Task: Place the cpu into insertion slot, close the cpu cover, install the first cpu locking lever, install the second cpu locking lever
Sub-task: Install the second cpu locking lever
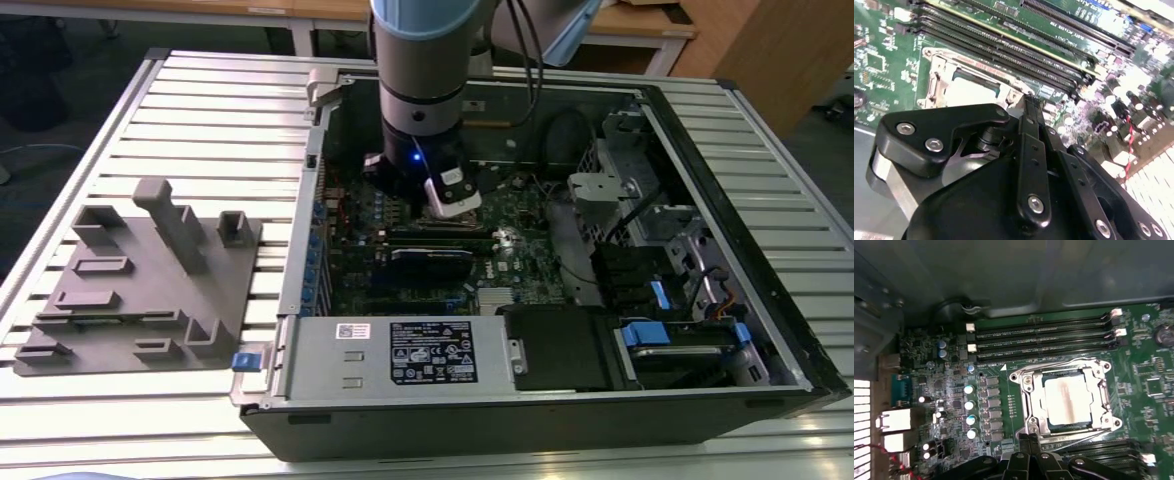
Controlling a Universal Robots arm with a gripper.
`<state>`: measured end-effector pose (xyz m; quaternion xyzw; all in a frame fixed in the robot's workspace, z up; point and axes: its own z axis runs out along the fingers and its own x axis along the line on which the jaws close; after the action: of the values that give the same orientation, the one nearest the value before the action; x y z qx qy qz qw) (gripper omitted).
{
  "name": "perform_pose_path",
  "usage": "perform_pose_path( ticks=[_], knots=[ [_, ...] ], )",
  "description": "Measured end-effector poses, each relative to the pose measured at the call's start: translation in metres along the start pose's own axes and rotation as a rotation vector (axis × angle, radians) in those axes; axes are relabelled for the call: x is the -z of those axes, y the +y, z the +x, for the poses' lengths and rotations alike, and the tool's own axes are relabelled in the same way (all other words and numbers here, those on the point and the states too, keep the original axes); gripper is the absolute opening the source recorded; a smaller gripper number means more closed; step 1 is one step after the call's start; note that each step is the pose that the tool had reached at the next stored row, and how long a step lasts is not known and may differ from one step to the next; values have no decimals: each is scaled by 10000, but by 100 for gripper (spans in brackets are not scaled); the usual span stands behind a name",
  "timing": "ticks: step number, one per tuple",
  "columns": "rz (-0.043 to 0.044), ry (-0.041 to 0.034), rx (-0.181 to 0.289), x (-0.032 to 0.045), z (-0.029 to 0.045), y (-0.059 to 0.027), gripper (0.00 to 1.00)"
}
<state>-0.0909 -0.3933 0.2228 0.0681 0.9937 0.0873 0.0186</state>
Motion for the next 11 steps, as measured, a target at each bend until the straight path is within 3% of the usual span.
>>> perform_pose_path(
  ticks=[11],
  knots=[
    [2,1,0,330,-13,59,11]
  ],
)
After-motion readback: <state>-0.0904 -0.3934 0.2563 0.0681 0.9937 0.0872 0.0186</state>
